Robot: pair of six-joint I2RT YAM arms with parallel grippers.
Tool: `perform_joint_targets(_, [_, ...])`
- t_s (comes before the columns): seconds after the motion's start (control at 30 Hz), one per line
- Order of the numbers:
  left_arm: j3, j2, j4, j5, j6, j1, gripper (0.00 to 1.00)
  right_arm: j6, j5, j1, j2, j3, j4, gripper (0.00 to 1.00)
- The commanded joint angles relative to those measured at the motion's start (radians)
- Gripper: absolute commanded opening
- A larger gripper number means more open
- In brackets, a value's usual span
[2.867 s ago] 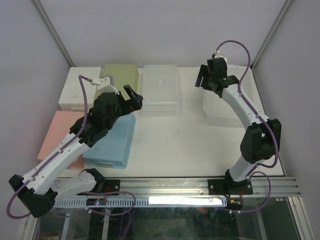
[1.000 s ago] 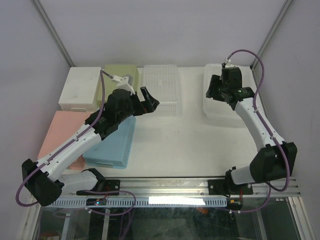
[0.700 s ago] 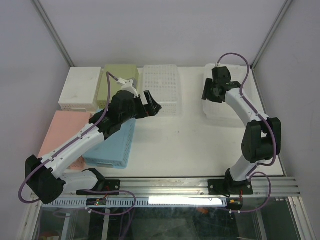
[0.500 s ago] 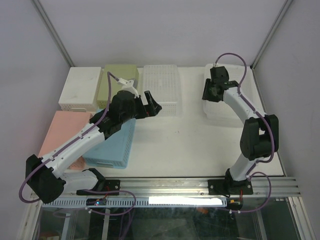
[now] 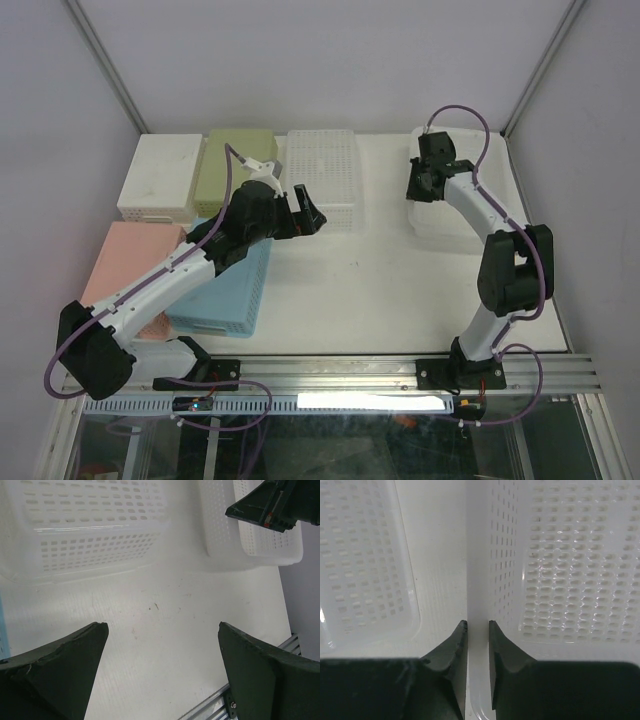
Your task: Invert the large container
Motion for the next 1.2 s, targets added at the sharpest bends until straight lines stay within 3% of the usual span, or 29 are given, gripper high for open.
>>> perform_joint_targets(0.0, [0.018,-0.006,0.041,0.036,0.016,-0.003,0.99,-0.013,0.008,-0.003,-0.022,0.044,0.025,0.10])
perform_joint_targets(0.07, [0.017,-0.005,0.041,0.038,0.016,-0.004,0.99,-0.012,0.006,-0.003,-0.037,0.039,0.026,0.00])
perform_joint_targets(0.4, [0.042,0.034,0.047,0.102,-0.003,-0.004,0.99,0.003,-0.013,-0.004,-0.250,-0.004,0.006,0.00])
perform_joint_targets(0.7, [0.050,0.042,0.050,0.101,0.006,-0.006,0.99,0.001,0.037,-0.009,-0.415,0.014,-0.049,0.00])
perform_joint_targets(1.17, [0.049,0.019,0.050,0.105,0.013,-0.006,0.99,0.048,-0.003,-0.011,-0.601,0.083,-0.052,0.00])
